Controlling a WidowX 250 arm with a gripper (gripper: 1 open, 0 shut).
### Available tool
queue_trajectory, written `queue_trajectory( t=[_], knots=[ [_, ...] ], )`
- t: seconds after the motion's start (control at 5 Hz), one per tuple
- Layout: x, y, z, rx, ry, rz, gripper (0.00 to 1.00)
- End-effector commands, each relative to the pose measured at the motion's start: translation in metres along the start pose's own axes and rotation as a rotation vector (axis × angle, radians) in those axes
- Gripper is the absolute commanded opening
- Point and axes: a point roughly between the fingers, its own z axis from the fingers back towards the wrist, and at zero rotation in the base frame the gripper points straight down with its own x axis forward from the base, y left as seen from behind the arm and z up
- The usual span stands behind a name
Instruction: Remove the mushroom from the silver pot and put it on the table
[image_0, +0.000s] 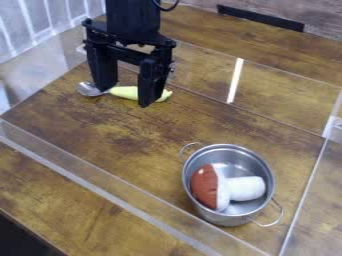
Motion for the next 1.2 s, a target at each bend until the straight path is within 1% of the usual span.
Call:
queue_trajectory(
  t=[0.0, 0.2, 0.4, 0.6, 0.8, 1.0],
  knots=[
    [-0.004, 0.000, -0.001, -0.006, 0.025, -0.011, 1.00],
    [-0.007, 0.002, -0.017, -0.006, 0.046, -0.104, 1.00],
    [-0.006, -0.011, -0.028, 0.001, 0.036, -0.265, 1.00],
    [-0.002, -0.028, -0.034, 0.009, 0.015, -0.353, 1.00],
    [0.001, -0.045, -0.039, 0.024, -0.010, -0.405, 1.00],
    [0.006, -0.061, -0.044, 0.040, -0.034, -0.430, 1.00]
  ],
)
